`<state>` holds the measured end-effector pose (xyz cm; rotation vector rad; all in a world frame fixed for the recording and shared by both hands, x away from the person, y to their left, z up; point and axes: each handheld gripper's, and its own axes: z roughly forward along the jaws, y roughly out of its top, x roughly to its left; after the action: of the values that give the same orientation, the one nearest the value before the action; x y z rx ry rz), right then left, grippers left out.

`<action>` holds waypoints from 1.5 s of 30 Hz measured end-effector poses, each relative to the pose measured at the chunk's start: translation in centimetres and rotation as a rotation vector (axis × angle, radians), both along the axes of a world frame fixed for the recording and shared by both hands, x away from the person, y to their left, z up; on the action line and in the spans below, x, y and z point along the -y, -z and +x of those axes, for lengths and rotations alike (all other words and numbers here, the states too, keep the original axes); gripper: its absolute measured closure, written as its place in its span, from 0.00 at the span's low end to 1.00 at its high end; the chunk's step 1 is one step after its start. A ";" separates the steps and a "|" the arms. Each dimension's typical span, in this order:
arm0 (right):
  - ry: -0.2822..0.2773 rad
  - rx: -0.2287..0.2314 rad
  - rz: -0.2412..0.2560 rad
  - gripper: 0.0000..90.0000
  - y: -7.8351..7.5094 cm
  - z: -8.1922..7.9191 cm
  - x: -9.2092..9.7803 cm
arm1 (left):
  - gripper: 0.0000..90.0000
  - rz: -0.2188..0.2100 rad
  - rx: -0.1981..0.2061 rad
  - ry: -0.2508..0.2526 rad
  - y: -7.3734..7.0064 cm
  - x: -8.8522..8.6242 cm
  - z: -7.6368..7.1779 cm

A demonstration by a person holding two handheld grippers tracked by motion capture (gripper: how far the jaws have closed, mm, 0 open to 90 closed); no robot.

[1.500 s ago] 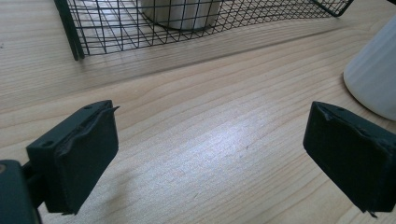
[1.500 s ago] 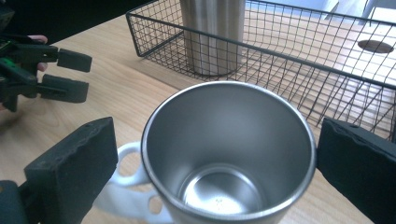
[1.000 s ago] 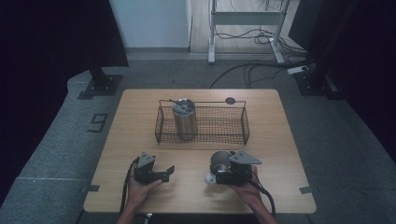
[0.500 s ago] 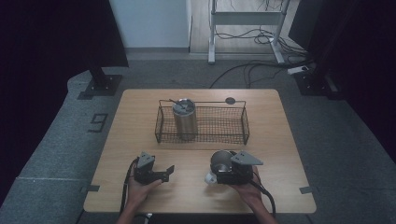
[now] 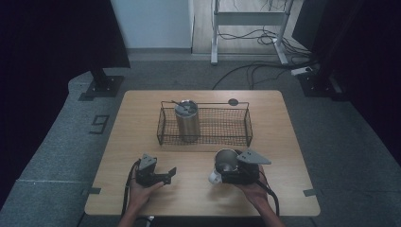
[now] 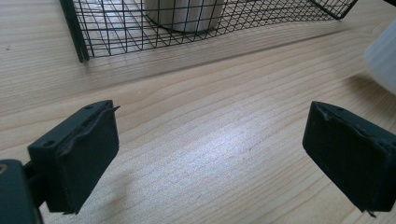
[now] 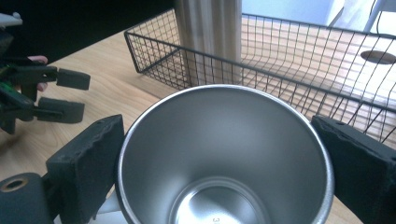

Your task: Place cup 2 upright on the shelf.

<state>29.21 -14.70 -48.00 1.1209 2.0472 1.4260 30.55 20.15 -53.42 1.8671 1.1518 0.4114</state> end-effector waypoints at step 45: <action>0.006 0.052 0.018 0.07 -5.9 3.4 0.5 | 0.05 -0.001 -0.001 0.002 0.0 0.0 0.0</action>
<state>32.64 -15.22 -42.12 1.0852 1.9977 1.4574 30.52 20.15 -53.39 1.8679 1.1503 0.4081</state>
